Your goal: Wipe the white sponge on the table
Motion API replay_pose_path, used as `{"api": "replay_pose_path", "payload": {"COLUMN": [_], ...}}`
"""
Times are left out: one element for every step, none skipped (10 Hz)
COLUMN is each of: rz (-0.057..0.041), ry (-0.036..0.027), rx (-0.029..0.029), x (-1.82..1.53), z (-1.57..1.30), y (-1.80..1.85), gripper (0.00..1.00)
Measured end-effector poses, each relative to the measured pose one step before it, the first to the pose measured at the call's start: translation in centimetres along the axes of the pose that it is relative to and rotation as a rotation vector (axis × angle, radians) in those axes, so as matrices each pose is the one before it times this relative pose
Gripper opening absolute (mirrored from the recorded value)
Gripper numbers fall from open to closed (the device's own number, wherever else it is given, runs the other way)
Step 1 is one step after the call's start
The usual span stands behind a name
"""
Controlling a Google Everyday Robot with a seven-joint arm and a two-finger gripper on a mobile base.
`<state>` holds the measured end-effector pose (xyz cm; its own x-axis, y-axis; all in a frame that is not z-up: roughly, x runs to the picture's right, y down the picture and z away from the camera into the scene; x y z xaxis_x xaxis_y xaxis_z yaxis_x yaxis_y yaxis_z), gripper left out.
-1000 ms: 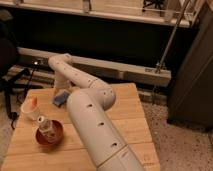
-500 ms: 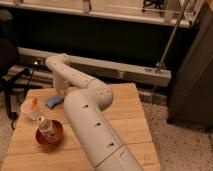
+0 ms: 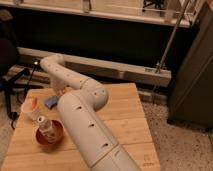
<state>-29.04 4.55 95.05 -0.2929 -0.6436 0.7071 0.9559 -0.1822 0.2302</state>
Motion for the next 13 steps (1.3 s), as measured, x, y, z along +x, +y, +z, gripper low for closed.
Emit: {"api": "replay_pose_path", "payload": {"rz": [-0.00004, 0.00246, 0.01104, 0.02428, 0.01868, 0.00838, 0.00223, -0.00469, -0.00919, -0.02268, -0.03026, -0.02655, -0.03414], "ry": [0.00294, 0.00583, 0.00564, 0.00769, 0.00589, 0.00222, -0.00215, 0.0022, 0.00584, 0.01141, 0.01325, 0.01066, 0.01267], "rx": [-0.00987, -0.01477, -0.01678, -0.01637, -0.00232, 0.00559, 0.02192, 0.02168, 0.02327, 0.02885, 0.01941, 0.00927, 0.00624], "x": [0.078, 0.113, 0.103, 0.143, 0.111, 0.034, -0.13, -0.031, 0.043, 0.114, 0.234, 0.24, 0.337], "z": [-0.307, -0.596, -0.536, -0.724, -0.579, -0.389, -0.465, -0.297, -0.326, -0.52, -0.342, -0.16, -0.06], "y": [0.111, 0.334, 0.733, 1.164, 0.808, 0.408, -0.083, -0.571, -0.79, -1.243, -0.89, -0.561, -0.615], "gripper": [0.0, 0.0, 0.0, 0.01, 0.06, 0.14, 0.26, 0.35, 0.43, 0.56, 0.66, 0.74, 0.79]}}
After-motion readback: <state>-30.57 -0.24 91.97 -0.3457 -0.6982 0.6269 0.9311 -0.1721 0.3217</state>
